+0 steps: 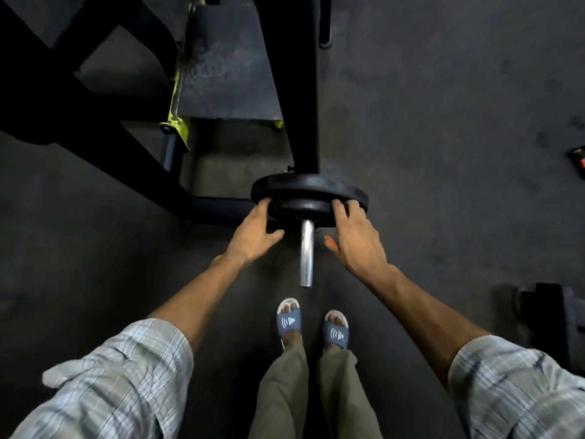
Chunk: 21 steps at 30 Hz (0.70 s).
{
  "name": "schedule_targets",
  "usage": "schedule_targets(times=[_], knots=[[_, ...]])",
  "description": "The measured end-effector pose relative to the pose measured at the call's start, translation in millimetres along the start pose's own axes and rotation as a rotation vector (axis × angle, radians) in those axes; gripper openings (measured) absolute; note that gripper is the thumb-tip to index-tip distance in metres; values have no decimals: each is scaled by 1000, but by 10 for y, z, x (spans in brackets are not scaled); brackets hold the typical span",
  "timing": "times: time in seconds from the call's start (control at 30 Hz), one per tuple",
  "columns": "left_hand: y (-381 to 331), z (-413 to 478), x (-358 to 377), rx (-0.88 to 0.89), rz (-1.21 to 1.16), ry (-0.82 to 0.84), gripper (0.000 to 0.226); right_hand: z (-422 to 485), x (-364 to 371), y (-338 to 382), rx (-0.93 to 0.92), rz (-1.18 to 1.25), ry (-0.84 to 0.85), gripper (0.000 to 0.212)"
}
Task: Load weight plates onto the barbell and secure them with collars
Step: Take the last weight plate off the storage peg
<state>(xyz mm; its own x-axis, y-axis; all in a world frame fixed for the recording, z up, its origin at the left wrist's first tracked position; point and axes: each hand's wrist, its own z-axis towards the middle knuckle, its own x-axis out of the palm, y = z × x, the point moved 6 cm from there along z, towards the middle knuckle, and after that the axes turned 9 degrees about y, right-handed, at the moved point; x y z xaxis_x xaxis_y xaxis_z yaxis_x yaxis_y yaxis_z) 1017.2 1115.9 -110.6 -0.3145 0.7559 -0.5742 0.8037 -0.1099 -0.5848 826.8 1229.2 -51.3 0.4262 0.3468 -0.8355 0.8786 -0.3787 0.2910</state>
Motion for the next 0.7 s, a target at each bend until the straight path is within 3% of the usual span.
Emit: schedule_targets(times=[0.2, 0.37, 0.5, 0.7], knots=[[54, 63, -71, 39, 55, -71, 51, 40, 79, -16, 5, 30, -76, 71], [70, -18, 43, 92, 160, -13, 56, 86, 104, -36, -46, 60, -32, 53], [122, -123, 166, 114, 152, 3, 46, 72, 214, -22, -89, -40, 60, 59], [204, -504, 533, 76, 210, 98, 38, -289, 671, -95, -142, -77, 252, 40]])
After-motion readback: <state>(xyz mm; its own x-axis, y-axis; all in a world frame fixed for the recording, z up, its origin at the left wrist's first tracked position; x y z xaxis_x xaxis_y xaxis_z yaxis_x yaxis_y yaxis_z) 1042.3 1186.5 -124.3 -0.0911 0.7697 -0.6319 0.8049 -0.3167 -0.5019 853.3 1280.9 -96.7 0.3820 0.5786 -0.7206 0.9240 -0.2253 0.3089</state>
